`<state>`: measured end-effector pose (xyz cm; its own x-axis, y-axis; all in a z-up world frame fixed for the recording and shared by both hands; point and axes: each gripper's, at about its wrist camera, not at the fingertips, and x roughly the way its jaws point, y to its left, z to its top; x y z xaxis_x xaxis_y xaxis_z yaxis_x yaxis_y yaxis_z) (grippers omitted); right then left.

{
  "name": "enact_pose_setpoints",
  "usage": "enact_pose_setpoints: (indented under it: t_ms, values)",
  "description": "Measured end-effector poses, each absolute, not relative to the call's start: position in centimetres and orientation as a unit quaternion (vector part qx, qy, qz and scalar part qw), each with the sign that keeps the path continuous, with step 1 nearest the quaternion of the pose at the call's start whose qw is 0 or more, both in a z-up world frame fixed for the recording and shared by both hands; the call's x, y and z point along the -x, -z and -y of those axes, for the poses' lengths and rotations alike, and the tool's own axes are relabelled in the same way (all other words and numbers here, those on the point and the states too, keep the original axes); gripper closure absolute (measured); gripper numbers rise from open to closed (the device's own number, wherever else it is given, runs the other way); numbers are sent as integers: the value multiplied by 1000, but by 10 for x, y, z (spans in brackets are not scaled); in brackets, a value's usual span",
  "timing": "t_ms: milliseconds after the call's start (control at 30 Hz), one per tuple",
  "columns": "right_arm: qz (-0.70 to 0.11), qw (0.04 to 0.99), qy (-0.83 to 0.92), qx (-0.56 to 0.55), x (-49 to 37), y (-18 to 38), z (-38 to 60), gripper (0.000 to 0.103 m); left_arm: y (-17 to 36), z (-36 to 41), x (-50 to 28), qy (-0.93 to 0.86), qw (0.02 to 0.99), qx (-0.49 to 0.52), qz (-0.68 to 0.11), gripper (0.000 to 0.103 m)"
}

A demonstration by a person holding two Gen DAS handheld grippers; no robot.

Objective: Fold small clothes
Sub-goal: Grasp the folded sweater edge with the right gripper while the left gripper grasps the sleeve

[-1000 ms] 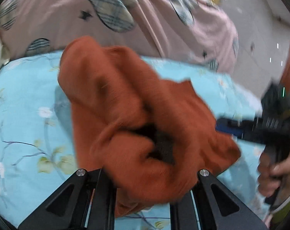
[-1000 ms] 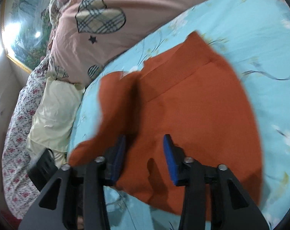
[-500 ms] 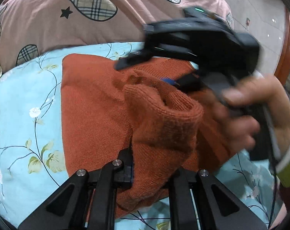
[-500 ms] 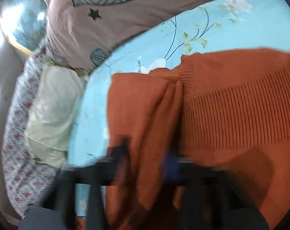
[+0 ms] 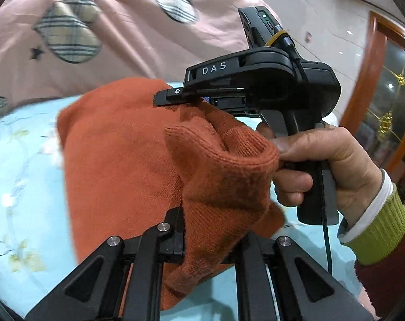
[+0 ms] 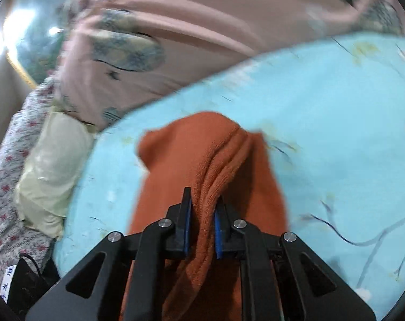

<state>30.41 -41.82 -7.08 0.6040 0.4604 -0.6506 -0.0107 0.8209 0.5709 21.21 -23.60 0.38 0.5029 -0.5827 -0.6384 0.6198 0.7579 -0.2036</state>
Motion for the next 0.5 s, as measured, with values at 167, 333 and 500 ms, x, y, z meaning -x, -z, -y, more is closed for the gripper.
enact_pose_setpoints:
  t_ms: [167, 333, 500]
  values:
    - [-423, 847, -139, -291, -298, 94, 437, 88, 28, 268, -218, 354, 847, -36, -395, 93]
    - [-427, 852, -132, -273, -304, 94, 430, 87, 22, 274, -214, 352, 849, -34, -392, 92]
    - [-429, 854, -118, -269, -291, 88, 433, 79, 34, 280, -218, 345, 840, -32, -417, 84]
